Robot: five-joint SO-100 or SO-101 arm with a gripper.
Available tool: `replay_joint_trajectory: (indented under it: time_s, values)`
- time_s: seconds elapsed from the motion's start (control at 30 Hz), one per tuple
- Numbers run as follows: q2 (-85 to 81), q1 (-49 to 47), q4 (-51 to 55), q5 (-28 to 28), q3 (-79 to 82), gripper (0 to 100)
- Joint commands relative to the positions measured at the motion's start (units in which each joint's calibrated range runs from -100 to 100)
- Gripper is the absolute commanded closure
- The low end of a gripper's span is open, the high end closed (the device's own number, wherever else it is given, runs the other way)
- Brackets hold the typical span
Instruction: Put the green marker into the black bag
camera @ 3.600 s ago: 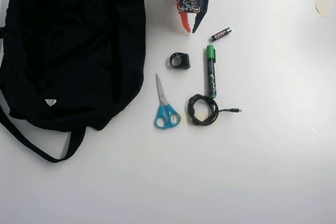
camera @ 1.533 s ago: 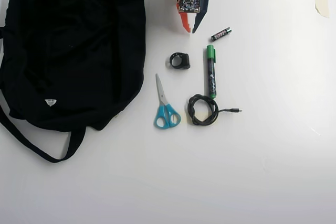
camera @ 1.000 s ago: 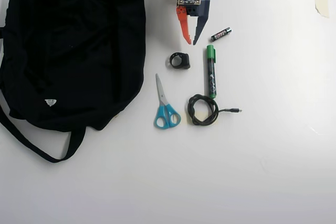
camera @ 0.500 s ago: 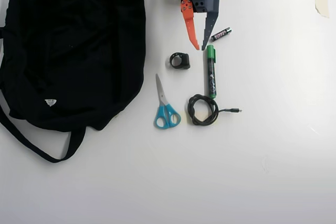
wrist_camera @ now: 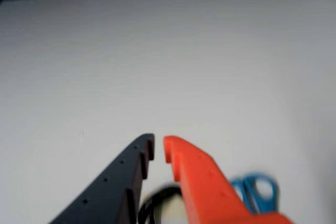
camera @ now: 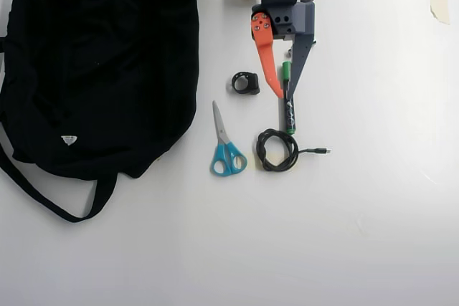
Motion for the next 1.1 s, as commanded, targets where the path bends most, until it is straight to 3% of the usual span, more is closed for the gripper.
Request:
replay_joint_trajectory:
  time_s: [0.0,0.33,0.5,0.7,1.07]
  values:
    - [7.28,-0.35,-1.2,0.39,-12.61,98]
    - [23.29,-0.2,-1.37,0.49,-30.22,98]
    - [31.34,0.1,-6.97,0.55,-36.42,98]
    - [37.65,0.32,-16.79,0.6,-37.77,97]
    - [36.82,2.94,-17.22,0.6,-35.25,97]
